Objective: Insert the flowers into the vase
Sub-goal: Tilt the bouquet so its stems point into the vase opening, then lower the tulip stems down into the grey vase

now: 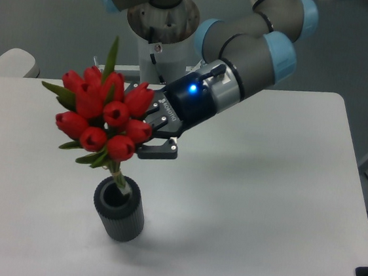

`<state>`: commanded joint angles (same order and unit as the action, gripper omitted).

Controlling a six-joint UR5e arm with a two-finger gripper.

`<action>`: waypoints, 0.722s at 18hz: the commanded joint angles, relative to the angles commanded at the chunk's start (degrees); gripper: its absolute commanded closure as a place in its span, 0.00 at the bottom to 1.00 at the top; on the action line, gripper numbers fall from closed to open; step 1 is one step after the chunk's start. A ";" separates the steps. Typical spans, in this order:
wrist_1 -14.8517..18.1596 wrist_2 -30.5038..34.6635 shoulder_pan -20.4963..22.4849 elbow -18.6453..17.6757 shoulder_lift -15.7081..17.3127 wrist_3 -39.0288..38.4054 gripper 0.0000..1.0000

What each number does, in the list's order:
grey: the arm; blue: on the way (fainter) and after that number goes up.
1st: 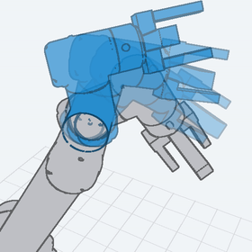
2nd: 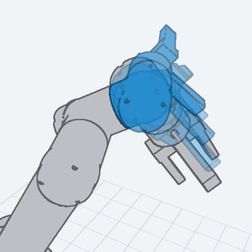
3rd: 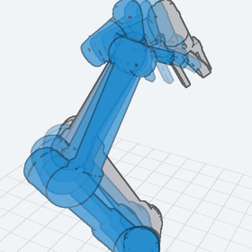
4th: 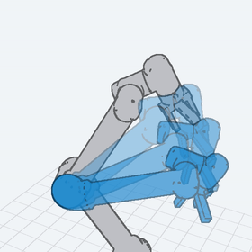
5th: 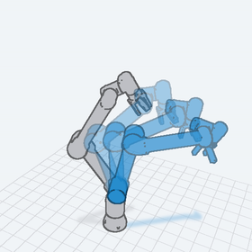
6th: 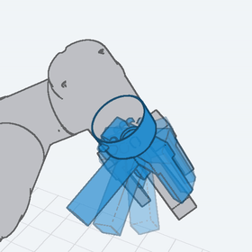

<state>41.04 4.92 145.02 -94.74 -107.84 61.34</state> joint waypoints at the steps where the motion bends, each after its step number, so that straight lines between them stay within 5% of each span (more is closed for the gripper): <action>1: 0.00 0.00 0.00 -0.18 0.00 0.09 0.70; 13: 0.00 0.00 0.53 -6.06 0.35 5.36 0.70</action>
<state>41.05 4.92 145.55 -100.81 -107.49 66.71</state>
